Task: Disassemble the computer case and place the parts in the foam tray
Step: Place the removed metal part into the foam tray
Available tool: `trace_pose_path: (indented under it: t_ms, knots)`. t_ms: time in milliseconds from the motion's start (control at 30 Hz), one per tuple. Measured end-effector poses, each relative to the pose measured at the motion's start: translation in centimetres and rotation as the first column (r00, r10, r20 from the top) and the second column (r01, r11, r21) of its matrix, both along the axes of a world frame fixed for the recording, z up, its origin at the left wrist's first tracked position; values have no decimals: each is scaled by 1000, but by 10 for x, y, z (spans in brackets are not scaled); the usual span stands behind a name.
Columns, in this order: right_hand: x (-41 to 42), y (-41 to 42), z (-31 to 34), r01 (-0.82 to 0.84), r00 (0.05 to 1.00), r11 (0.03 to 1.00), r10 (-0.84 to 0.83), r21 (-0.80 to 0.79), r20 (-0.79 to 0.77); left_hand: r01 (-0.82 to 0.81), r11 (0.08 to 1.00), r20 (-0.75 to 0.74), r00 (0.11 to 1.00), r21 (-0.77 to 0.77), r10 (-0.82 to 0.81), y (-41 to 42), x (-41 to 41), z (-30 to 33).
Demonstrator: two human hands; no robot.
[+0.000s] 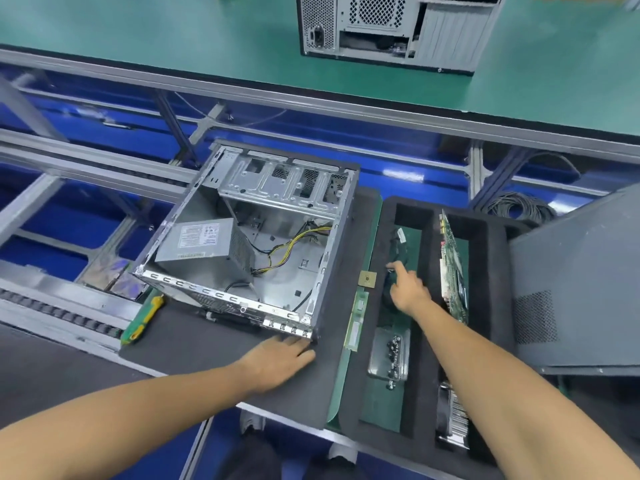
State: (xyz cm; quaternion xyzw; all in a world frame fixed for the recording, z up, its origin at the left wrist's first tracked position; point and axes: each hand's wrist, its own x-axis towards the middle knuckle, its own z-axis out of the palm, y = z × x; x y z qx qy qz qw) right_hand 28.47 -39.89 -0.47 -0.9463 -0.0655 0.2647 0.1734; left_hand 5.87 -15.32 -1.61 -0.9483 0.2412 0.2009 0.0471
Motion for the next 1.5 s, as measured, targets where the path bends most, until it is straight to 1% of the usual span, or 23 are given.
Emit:
trace_pose_path:
  t_ms: [100, 167, 233, 333, 400, 500, 567, 600, 667, 733, 800, 833, 900, 933, 1000, 1033, 1100, 1167, 1233, 1267, 1333, 1433, 1500]
  knots:
    - [4, 0, -13, 72, 997, 997, -71, 41, -21, 118, 993, 91, 989, 6, -118, 14, -3, -5]
    - [3, 3, -17, 236, 971, 958, -226, 163, -78, 171, 985, 170, 971, -8, -167, 19, -7, -10]
    - [-1, 8, -15, 321, 946, 898, -322, 300, -46, 216, 975, 292, 937, -47, -194, 19, -10, -13]
    - [-10, 14, 4, 247, 920, 854, -354, 457, 166, 277, 939, 407, 896, -201, -177, -6, -6, -1]
    - [-13, 15, 26, 208, 891, 804, -391, 558, 232, 294, 895, 440, 889, -336, -127, -34, 3, 13]
    - [-13, 11, 69, 130, 828, 710, -462, 692, 318, 169, 776, 350, 934, -608, 71, -79, 23, 38]
    - [-14, 1, 103, 56, 774, 629, -518, 776, 363, 11, 618, 209, 946, -786, 249, -109, 40, 57]
    - [-14, -7, 119, 34, 755, 590, -544, 807, 366, -64, 517, 141, 927, -853, 347, -123, 51, 67]
    - [-10, -25, 146, 44, 763, 517, -569, 855, 305, -195, 308, 5, 839, -931, 545, -147, 77, 84]
    - [-4, -47, 166, 77, 819, 392, -550, 917, 166, -361, 63, -237, 725, -930, 647, -167, 113, 103]
    - [3, -72, 180, 125, 854, 267, -519, 955, 33, -528, -233, -553, 598, -817, 580, -186, 151, 123]
    - [6, -84, 184, 180, 861, 225, -507, 958, -43, -578, -340, -663, 555, -742, 503, -193, 169, 132]
    - [9, -109, 186, 302, 860, 169, -472, 938, -192, -651, -441, -786, 540, -617, 302, -205, 190, 144]
    - [9, -121, 183, 347, 855, 169, -462, 923, -237, -698, -436, -815, 552, -568, 177, -212, 194, 150]
    - [4, -141, 171, 411, 838, 205, -468, 888, -280, -781, -332, -820, 571, -530, -34, -227, 192, 157]
    - [1, -150, 164, 424, 836, 226, -470, 877, -284, -793, -295, -811, 578, -533, -88, -237, 190, 156]
    - [-8, -165, 148, 406, 856, 301, -455, 863, -244, -807, -284, -813, 568, -518, -130, -261, 183, 149]
    - [-19, -179, 130, 384, 883, 458, -436, 802, -174, -833, -258, -846, 525, -489, -90, -285, 175, 135]
    - [-29, -194, 111, 328, 909, 695, -416, 640, -13, -872, -166, -886, 464, -461, 18, -304, 165, 113]
    - [-34, -202, 102, 285, 925, 808, -373, 515, 72, -890, -94, -894, 442, -447, 67, -310, 158, 102]
    - [-45, -212, 86, 224, 956, 925, -270, 306, 117, -899, 109, -886, 437, -424, 153, -314, 147, 83]
    - [-57, -218, 65, 159, 987, 979, -157, 126, -27, -778, 515, -779, 554, -359, 294, -310, 138, 63]
    - [-60, -219, 57, 156, 984, 985, -149, 76, -97, -651, 719, -681, 643, -244, 351, -308, 134, 62]
